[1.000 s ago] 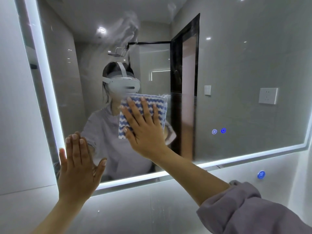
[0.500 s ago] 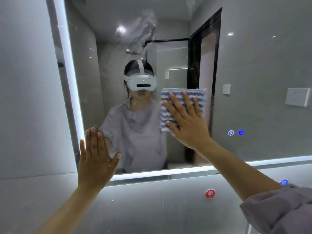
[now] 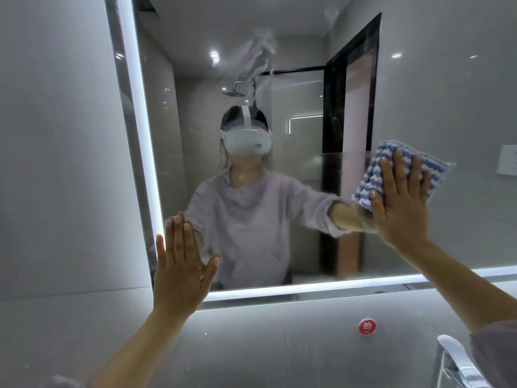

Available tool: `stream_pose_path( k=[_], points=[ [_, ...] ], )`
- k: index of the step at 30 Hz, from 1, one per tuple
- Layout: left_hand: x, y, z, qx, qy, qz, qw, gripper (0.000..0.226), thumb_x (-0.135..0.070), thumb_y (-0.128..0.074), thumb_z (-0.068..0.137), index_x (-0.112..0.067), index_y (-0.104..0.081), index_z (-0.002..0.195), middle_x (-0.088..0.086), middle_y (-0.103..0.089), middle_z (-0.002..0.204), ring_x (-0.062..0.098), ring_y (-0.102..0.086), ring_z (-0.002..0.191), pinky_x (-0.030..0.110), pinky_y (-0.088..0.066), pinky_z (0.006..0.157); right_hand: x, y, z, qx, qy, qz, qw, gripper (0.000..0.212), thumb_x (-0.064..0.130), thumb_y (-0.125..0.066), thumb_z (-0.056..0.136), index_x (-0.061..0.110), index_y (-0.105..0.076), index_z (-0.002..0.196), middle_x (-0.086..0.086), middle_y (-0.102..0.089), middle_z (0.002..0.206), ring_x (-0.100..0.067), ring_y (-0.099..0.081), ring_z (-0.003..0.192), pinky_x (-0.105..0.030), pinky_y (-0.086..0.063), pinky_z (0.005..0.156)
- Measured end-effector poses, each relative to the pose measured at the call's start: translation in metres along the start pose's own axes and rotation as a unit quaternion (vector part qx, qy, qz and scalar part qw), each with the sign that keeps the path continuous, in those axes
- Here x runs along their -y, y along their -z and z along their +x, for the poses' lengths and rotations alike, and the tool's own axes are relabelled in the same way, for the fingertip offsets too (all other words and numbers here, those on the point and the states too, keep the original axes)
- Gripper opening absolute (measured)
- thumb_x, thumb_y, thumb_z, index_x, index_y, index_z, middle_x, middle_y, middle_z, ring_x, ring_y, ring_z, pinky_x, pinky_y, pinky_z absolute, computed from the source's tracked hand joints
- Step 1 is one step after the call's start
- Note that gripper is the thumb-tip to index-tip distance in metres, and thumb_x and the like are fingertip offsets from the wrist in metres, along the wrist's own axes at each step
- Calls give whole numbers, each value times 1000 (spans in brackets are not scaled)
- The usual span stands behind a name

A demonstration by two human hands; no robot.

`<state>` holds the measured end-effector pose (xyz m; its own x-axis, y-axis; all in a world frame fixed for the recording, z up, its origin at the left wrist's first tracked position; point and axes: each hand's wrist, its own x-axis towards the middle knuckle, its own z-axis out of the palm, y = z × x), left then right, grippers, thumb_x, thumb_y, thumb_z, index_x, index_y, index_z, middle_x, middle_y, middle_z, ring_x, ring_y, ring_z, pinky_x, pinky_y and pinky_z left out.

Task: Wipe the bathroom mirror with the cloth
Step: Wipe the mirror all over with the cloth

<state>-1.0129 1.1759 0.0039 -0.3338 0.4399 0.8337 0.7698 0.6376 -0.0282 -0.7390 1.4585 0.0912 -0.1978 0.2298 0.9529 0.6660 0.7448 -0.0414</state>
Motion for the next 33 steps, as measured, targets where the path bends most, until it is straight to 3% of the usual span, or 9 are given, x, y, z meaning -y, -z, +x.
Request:
stream_pose_path(
  k=[5, 11, 17, 24, 33],
  points=[
    [-1, 2, 1, 5, 6, -1, 1000, 86, -64, -13, 96, 4, -20, 149, 20, -16, 158, 37, -14, 146, 42, -1, 121, 26, -8, 2, 3, -28, 4, 1000, 62, 42, -16, 99, 11, -22, 152, -13, -19, 159, -38, -11, 146, -62, -10, 115],
    [0, -2, 0, 1, 7, 0, 1000, 86, -63, -15, 95, 4, -18, 149, 18, -12, 159, 34, -9, 148, 46, -8, 121, 106, -19, 6, -27, 51, 18, 998, 62, 42, -24, 98, 15, -17, 153, -4, -10, 161, -33, -4, 148, -58, -1, 117],
    [1, -4, 0, -17, 3, -9, 1000, 85, -63, -17, 95, 2, -17, 150, 16, -11, 159, 33, -8, 148, 42, -4, 121, 179, -19, 7, 13, 110, 40, 993, 59, 47, -13, 100, 22, -2, 152, -1, -9, 161, -32, -6, 148, -57, -2, 117],
    [0, -3, 1, -47, -2, -17, 999, 81, -60, -21, 95, 1, -18, 149, 19, -19, 156, 37, -18, 145, 41, -5, 120, 230, -21, 10, 23, 209, 26, 977, 59, 45, -23, 100, 18, -23, 152, -4, -17, 160, -30, -7, 148, -51, 2, 119],
    [-1, 0, 4, -55, 2, -22, 998, 81, -62, -19, 95, 1, -27, 145, 20, -27, 153, 40, -27, 140, 41, -5, 119, 229, -18, 15, 13, 247, 20, 969, 59, 47, -28, 98, 20, -27, 151, -2, -22, 159, -28, -11, 148, -49, -3, 120]
  ],
)
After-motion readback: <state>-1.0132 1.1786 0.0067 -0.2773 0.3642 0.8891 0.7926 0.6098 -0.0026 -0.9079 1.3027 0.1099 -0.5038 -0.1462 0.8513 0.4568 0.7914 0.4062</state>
